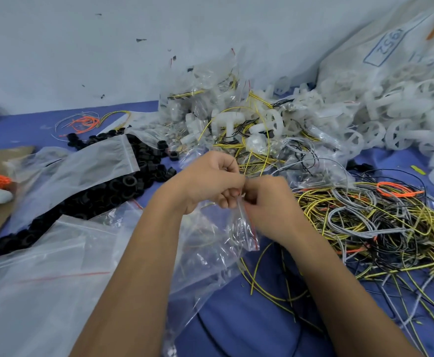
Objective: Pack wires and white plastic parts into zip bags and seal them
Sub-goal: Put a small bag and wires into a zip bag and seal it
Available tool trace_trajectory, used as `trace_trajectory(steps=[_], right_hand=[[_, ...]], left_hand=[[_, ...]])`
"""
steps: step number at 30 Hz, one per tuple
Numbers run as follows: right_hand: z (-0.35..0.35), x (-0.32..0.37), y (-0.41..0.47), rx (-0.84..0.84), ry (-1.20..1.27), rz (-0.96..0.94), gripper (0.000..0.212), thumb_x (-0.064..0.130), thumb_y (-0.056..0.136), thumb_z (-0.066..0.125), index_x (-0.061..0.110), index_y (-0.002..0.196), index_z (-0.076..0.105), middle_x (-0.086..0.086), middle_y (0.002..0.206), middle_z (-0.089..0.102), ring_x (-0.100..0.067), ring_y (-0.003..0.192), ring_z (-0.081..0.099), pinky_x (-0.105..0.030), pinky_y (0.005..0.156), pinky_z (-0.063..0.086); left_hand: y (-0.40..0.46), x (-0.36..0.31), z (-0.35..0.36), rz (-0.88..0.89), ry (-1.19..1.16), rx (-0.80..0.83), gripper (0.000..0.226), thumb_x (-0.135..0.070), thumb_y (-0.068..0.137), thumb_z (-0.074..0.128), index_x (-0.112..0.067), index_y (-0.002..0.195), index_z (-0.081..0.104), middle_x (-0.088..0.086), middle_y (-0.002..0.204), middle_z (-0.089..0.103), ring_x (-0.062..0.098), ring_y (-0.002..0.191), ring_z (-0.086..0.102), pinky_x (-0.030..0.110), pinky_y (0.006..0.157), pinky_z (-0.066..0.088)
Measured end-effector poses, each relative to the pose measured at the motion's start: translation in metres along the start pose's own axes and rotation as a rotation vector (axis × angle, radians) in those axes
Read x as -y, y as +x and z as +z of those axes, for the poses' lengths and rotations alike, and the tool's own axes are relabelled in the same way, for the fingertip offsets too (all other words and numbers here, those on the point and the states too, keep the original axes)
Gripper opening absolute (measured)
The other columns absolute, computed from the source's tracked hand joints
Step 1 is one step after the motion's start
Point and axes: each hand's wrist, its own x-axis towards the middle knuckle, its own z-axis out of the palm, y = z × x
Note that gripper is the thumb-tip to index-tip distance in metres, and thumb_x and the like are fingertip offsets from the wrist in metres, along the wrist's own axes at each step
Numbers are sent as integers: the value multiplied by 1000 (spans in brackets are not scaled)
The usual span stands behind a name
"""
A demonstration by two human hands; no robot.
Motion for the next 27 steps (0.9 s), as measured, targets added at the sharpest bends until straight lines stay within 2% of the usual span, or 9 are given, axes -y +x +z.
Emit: trace_trajectory(steps=[3,7,10,14,17,20,22,24,27], right_hand=[[-16,-7,9,-279,47,133,8,25,88,66,25,85,74,8,60,62,-11,58,58,-28,61,48],[-42,-20,28,-410,-151,217,14,24,90,65,22,97,77,1,84,74,-21,81,68,-35,73,57],[-67,-43,39,-416,-392,309,24,15,86,64,20,108,75,-11,106,72,-36,110,58,-41,82,55],[-93,-78,38,-281,-448,576,31,17,91,61,7,121,61,-24,124,60,-44,117,54,-43,88,49],[-98,-93,36,-176,-371,629,14,14,98,55,0,98,55,-27,118,63,-43,108,59,-39,76,43],[-99,-96,33,-43,-228,682,35,32,94,69,2,110,62,-21,112,66,-36,100,63,-37,78,48],[-101,-94,32,-8,-162,692,45,41,84,80,6,104,60,-15,98,62,-31,91,61,-35,75,49],[-104,-92,32,-84,-104,684,42,37,81,84,6,89,57,-13,87,60,-29,85,59,-34,70,47],[-110,-88,32,-422,-70,586,23,23,87,78,7,91,63,-11,88,64,-30,89,64,-37,78,51]], left_hand=[[5,4,7,-30,-18,-24,20,7,91,58,-5,76,53,6,55,59,18,45,60,22,40,45],[19,9,35,59,-73,-233,19,6,86,58,-7,74,51,4,52,59,18,41,58,23,39,42],[24,16,52,127,-69,-280,16,2,87,59,-6,76,52,5,54,61,19,43,59,24,40,41],[28,22,55,129,-81,-251,13,3,87,60,-4,78,53,3,52,61,18,42,60,21,37,39],[29,24,55,117,-87,-243,14,2,88,60,-4,79,52,3,52,61,17,41,59,21,37,39],[28,24,56,111,-73,-229,15,1,89,60,-4,77,52,5,54,62,19,43,60,21,38,40],[28,24,57,108,-56,-214,16,2,88,59,-5,76,52,6,55,62,20,44,60,21,38,40],[27,21,57,91,-33,-186,17,5,86,58,-6,74,52,6,55,62,20,44,59,22,38,40],[24,19,54,25,3,-113,18,7,86,55,-7,75,52,5,54,61,18,42,58,22,38,40]])
